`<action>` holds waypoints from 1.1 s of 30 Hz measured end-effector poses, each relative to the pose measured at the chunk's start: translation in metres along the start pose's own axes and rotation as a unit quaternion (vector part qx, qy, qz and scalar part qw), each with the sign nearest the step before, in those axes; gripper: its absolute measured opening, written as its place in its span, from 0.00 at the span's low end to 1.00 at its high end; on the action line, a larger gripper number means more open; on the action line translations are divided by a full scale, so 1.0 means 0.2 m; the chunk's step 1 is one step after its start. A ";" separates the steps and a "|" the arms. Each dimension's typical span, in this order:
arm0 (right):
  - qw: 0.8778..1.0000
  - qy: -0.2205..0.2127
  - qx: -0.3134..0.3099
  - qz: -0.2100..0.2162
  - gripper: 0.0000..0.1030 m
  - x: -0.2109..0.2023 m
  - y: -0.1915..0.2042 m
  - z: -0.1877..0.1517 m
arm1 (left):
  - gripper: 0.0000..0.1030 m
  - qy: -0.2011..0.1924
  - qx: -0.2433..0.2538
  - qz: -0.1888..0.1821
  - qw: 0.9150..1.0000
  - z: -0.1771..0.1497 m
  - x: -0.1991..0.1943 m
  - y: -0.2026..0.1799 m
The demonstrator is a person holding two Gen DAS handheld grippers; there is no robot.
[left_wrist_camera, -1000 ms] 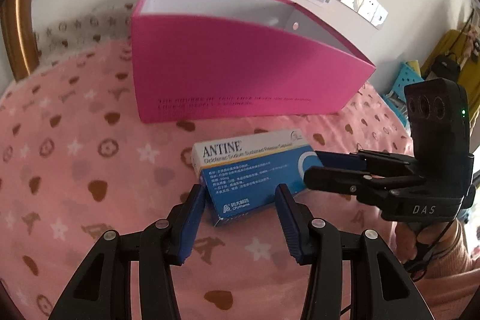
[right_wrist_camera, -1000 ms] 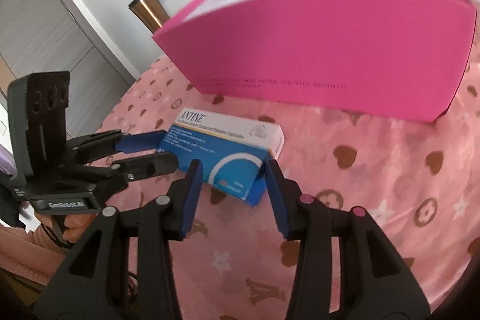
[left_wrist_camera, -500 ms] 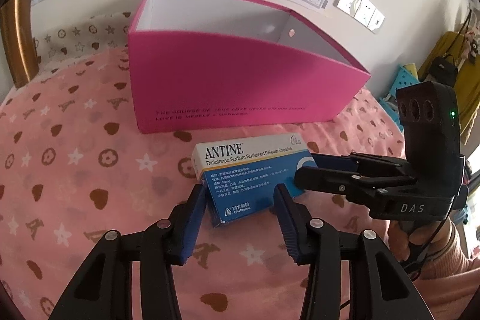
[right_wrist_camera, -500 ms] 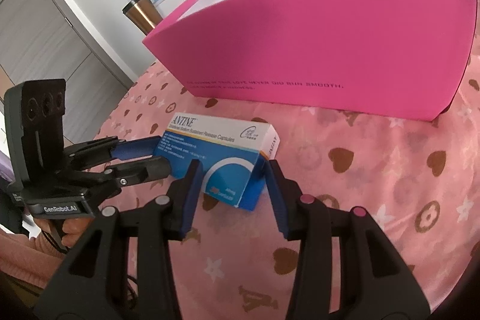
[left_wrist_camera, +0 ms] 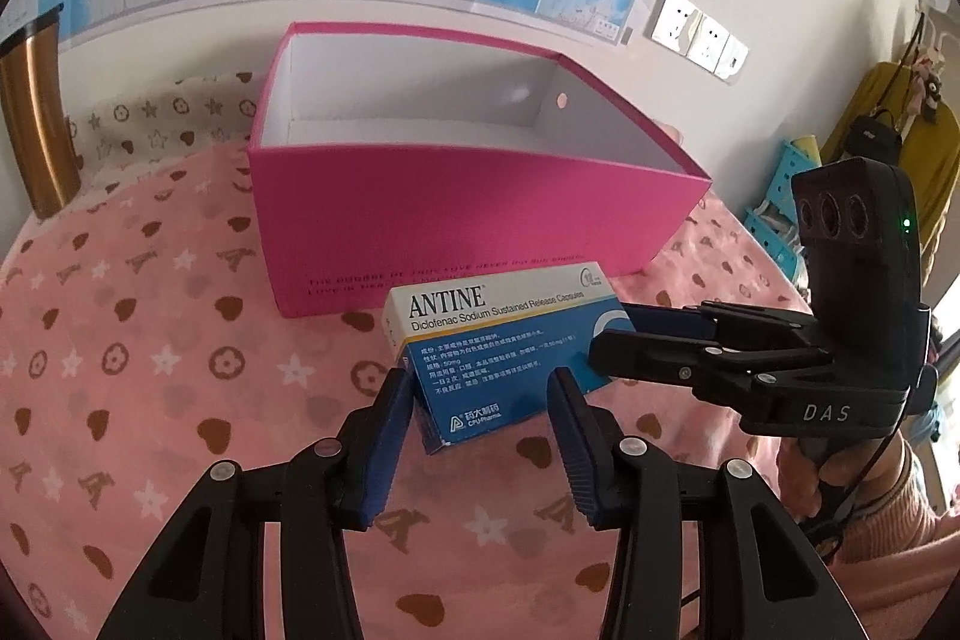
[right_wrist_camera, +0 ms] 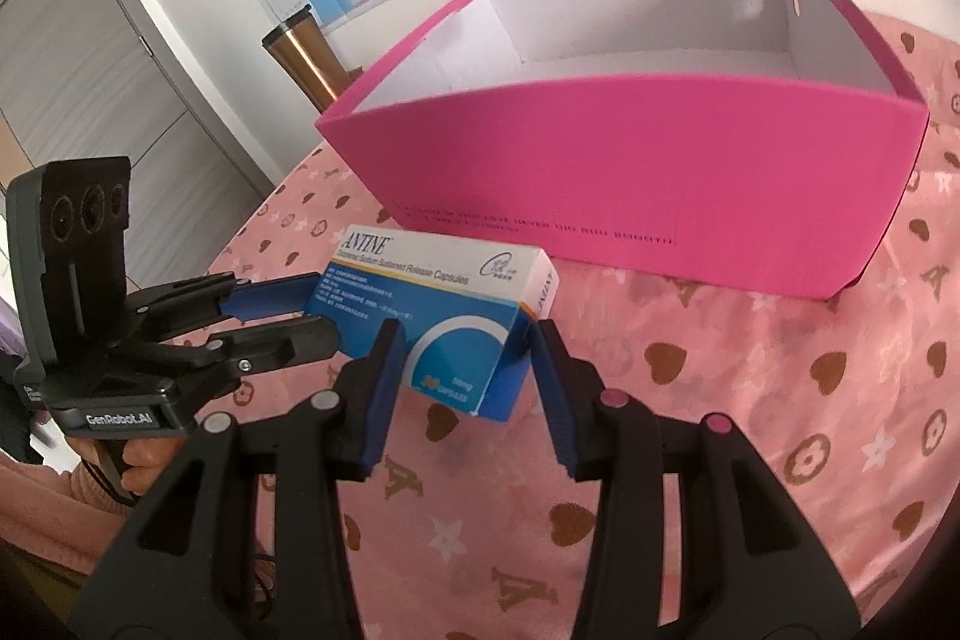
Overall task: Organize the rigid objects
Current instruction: 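Carry the ANTINE box with the left tool over the magenta box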
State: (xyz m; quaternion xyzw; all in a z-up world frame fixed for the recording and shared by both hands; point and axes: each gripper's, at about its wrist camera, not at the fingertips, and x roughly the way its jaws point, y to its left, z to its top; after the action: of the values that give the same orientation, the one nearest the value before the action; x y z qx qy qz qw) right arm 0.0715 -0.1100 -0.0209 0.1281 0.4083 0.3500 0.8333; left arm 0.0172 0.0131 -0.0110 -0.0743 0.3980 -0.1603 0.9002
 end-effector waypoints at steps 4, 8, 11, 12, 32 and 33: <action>1.000 -0.007 -0.005 0.000 0.45 -0.02 0.01 0.01 | 0.45 -0.010 0.003 0.000 1.000 0.01 -0.03 -0.01; 1.000 -0.014 -0.009 -0.002 0.45 -0.04 0.02 0.04 | 0.45 -0.016 0.004 -0.001 1.000 0.03 -0.04 -0.02; 1.000 -0.019 -0.012 -0.002 0.45 -0.06 0.03 0.05 | 0.45 -0.019 0.006 0.002 1.000 0.05 -0.05 -0.02; 1.000 -0.021 -0.014 -0.003 0.45 -0.06 0.03 0.06 | 0.45 -0.020 0.006 0.004 1.000 0.05 -0.05 -0.02; 0.998 -0.045 -0.031 -0.004 0.45 -0.11 0.06 0.13 | 0.45 -0.044 0.026 0.012 0.999 0.14 -0.10 -0.04; 0.998 -0.046 -0.032 -0.005 0.45 -0.11 0.06 0.13 | 0.45 -0.044 0.027 0.012 0.999 0.15 -0.10 -0.04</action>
State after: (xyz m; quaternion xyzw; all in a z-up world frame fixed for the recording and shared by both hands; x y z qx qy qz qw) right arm 0.0766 -0.1142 0.0143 0.1155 0.3589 0.3522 0.8566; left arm 0.0247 0.0134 0.0244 -0.0525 0.3542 -0.1562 0.9205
